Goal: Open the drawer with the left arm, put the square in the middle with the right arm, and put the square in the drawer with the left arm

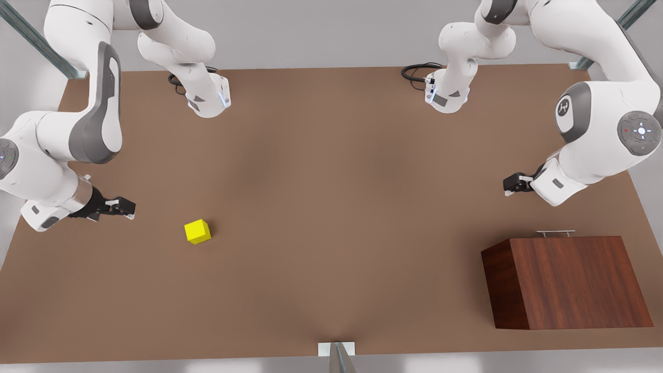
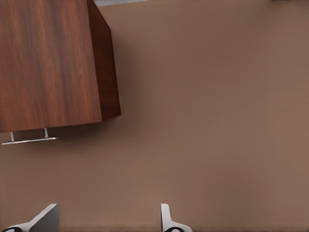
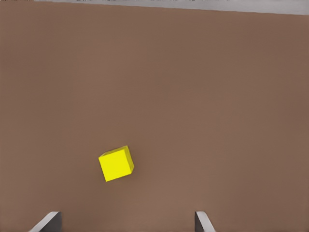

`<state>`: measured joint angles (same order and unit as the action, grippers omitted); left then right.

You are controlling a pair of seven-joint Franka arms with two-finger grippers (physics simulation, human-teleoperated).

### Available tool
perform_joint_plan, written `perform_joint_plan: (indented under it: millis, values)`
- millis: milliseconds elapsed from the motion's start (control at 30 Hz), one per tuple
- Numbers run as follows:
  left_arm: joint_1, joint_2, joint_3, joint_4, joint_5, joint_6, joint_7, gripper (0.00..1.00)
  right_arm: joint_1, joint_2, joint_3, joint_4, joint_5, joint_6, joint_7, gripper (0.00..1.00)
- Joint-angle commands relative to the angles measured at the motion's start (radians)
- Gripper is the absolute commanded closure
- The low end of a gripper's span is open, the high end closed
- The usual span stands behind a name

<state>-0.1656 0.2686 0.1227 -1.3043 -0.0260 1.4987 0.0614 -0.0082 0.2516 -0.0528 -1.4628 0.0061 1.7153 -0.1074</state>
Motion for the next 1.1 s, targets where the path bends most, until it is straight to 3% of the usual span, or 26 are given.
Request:
perform_joint_plan:
  millis: [0, 67, 167, 233, 367, 500, 700, 1067]
  values:
    - [0.000, 0.000, 0.000, -0.001, 0.000, 0.000, -0.002, 0.00, 0.000, 0.000, 0.002, -0.001, 0.000, 0.000, 0.000, 0.00]
    - [0.000, -0.011, 0.002, -0.039, 0.000, 0.049, -0.098, 0.00, 0.004, -0.008, 0.004, -0.007, 0.000, -0.016, -0.006, 0.00]
    - [0.000, -0.164, 0.067, -0.338, 0.000, 0.354, -0.550, 0.00, 0.013, -0.048, -0.002, -0.183, 0.005, 0.118, -0.018, 0.00]
    - [0.002, -0.207, 0.117, -0.447, 0.000, 0.460, -0.687, 0.00, 0.004, -0.051, -0.005, -0.284, 0.015, 0.207, -0.028, 0.00]
    - [0.002, -0.335, 0.207, -0.836, 0.000, 0.874, -0.822, 0.00, 0.002, -0.058, -0.007, -0.528, 0.017, 0.420, -0.115, 0.00]
    - [0.002, -0.310, 0.216, -0.918, -0.012, 0.986, -1.061, 0.00, 0.017, -0.061, -0.001, -0.688, 0.017, 0.607, -0.124, 0.00]
    - [0.012, -0.227, 0.276, -0.940, -0.118, 1.098, -1.071, 0.00, 0.076, 0.093, 0.010, -0.694, 0.020, 0.790, -0.126, 0.00]
    - [0.057, -0.107, 0.302, -0.937, -0.127, 1.230, -1.058, 0.00, 0.103, 0.169, 0.016, -0.706, 0.023, 0.877, -0.132, 0.00]
